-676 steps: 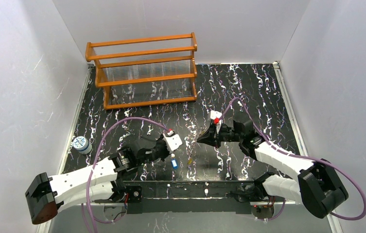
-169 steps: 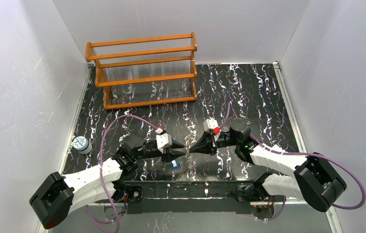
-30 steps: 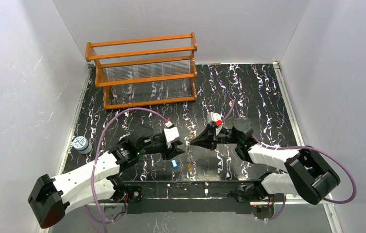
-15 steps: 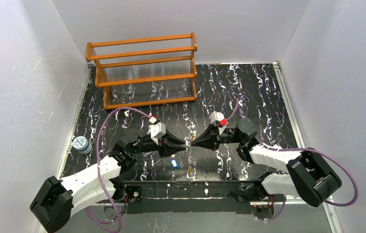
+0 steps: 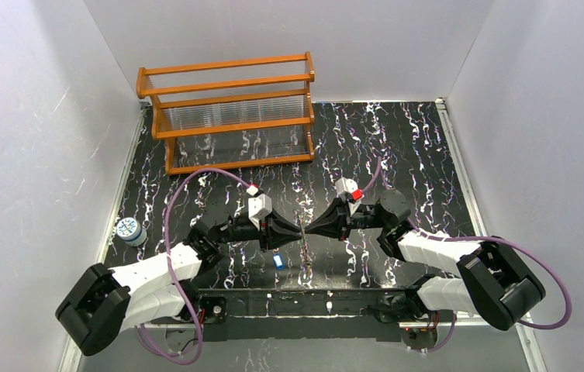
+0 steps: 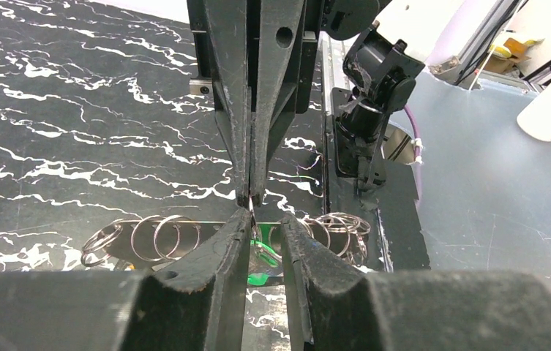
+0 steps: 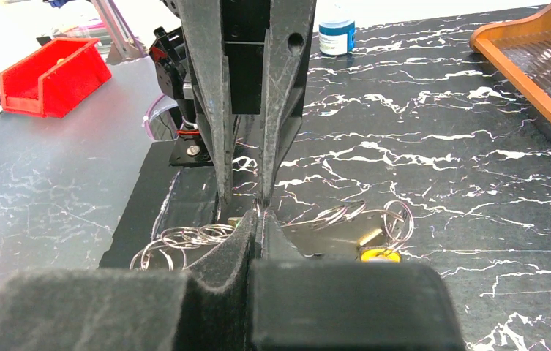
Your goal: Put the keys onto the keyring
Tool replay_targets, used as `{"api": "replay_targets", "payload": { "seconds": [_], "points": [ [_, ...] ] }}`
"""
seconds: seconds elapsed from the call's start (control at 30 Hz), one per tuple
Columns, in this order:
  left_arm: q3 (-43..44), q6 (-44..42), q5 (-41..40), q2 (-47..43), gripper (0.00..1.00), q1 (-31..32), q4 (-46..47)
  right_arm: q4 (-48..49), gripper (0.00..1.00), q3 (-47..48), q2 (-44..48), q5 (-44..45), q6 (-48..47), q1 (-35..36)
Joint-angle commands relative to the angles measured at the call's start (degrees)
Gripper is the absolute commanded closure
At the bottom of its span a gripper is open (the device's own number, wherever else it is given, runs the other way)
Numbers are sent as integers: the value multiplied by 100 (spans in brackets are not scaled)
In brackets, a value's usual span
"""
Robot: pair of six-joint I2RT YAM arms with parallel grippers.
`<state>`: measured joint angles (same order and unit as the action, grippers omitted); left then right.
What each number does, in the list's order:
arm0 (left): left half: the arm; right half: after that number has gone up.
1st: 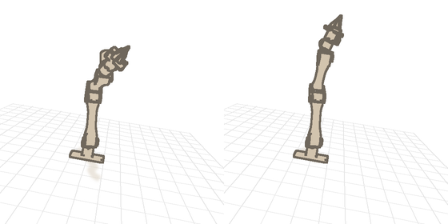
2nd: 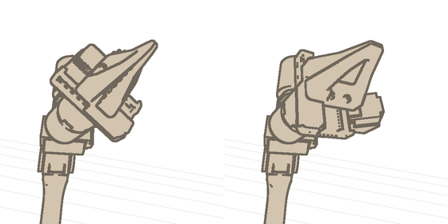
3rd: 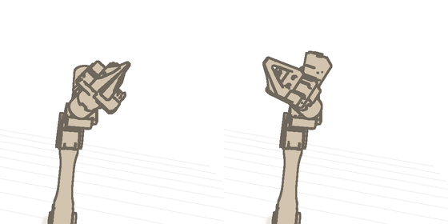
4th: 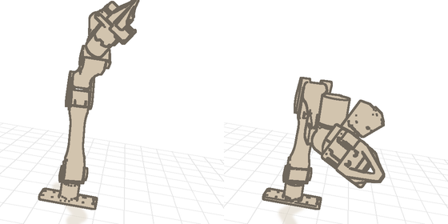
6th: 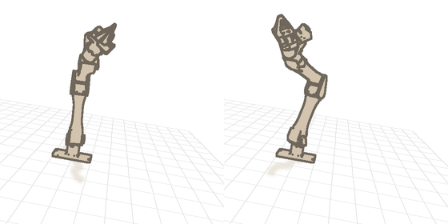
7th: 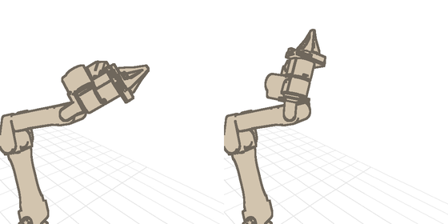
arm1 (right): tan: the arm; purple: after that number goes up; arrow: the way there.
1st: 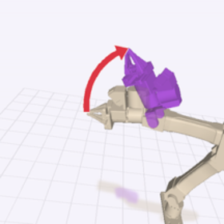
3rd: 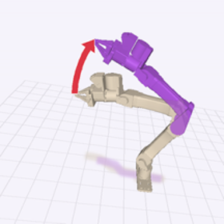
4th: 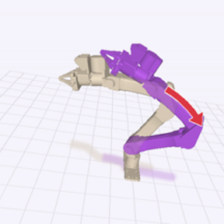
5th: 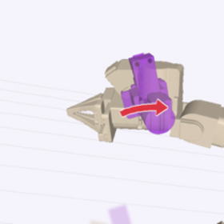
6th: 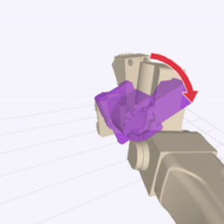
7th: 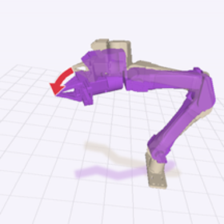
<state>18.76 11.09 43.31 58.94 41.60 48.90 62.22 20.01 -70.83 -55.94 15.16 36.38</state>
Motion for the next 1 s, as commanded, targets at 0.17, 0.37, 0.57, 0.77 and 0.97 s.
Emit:
{"api": "replay_targets", "payload": {
  "seconds": [0.17, 0.37, 0.57, 0.77, 0.97],
  "points": [
    [-64, -51, -153, 261, 82, 172, 321, 467, 99, 12, 148, -59, 59, -24],
    [-90, -69, -231, 270, 100, 190, 321, 427, 99, 3, 165, -80, 37, -24],
    [-11, 48, -311, 121, 100, 190, 129, -418, 89, 216, 290, -55, -427, -18],
    [935, -1163, -476, -140, 100, 214, -2556, -1581, 47, 451, 628, 80, -1149, -21],
    [2075, -2559, -1105, 49, 100, 383, -5478, -2060, 45, 597, 680, 31, -1382, -9]
  ]
}}
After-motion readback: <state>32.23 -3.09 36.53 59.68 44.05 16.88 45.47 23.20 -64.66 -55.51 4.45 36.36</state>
